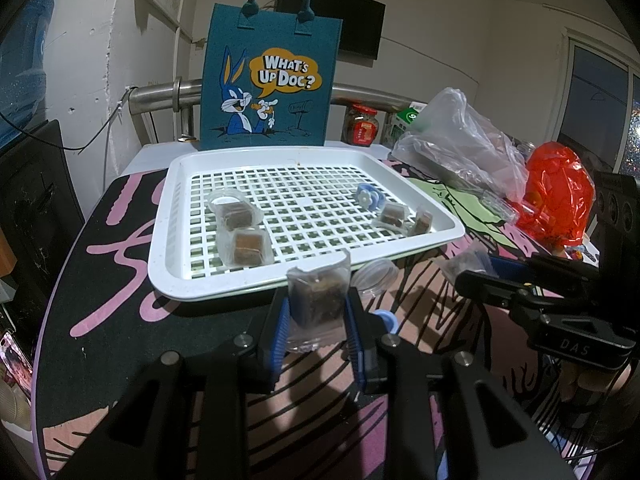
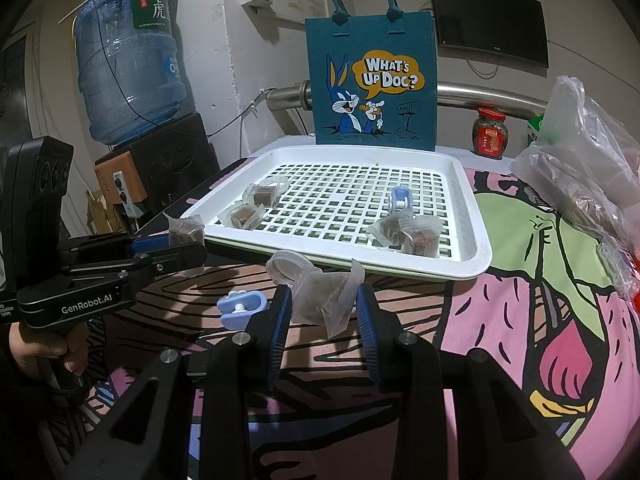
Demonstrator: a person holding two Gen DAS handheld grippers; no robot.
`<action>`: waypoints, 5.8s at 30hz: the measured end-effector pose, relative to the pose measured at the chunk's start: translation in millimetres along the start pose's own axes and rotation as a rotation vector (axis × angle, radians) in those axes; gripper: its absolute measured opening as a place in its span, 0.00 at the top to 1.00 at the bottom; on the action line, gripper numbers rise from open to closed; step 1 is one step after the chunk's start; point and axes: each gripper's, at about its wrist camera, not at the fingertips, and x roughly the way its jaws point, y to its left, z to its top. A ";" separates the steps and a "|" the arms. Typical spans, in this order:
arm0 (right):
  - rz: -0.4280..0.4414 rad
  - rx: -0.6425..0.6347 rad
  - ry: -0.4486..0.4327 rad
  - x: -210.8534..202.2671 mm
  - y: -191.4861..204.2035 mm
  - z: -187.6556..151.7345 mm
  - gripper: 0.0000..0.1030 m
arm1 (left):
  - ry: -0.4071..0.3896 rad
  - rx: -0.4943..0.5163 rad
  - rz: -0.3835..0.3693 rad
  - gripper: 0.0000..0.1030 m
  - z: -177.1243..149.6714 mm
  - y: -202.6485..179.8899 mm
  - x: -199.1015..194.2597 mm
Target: Organize objects
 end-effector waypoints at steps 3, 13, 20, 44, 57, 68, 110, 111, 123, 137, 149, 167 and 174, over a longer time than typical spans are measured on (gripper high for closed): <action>0.000 0.000 0.000 -0.1 0.0 0.0 0.69 | 0.000 0.000 -0.001 0.75 0.0 0.1 0.1; 0.010 0.022 0.007 0.9 -3.2 -0.6 0.69 | 0.001 0.000 0.000 0.75 0.2 0.4 0.4; 0.014 0.038 0.008 1.5 -6.1 0.2 0.69 | 0.005 0.000 -0.003 0.75 -1.7 0.0 1.6; 0.083 0.086 -0.037 12.5 -39.4 91.3 0.69 | 0.033 -0.076 0.077 0.75 56.4 59.0 21.1; 0.056 0.080 0.159 106.8 -36.7 76.6 0.68 | 0.117 -0.119 0.084 0.73 53.2 71.9 65.6; 0.059 0.087 0.030 64.9 -33.5 88.7 0.22 | -0.013 -0.133 0.006 0.24 72.1 66.9 18.3; 0.264 0.178 0.291 88.9 -8.3 29.4 0.62 | 0.245 0.120 -0.158 0.74 -9.4 -25.2 36.6; 0.265 0.189 0.277 83.7 -11.7 28.4 0.62 | 0.243 0.121 -0.158 0.74 -10.6 -25.2 33.5; 0.019 0.028 0.076 11.6 -10.0 13.6 0.62 | 0.074 0.025 0.021 0.74 2.8 2.5 11.2; -0.077 -0.013 0.055 8.9 -10.3 0.6 0.62 | 0.034 0.051 0.084 0.74 1.9 1.3 9.3; -0.088 -0.024 0.046 7.4 -8.6 1.2 0.61 | 0.024 0.052 0.095 0.74 1.4 1.0 6.7; -0.082 -0.043 0.030 5.1 -4.4 0.9 0.61 | 0.027 0.042 0.074 0.74 1.9 2.6 7.8; -0.079 -0.033 0.022 3.5 -5.7 0.8 0.61 | 0.026 0.044 0.072 0.74 2.0 2.8 7.8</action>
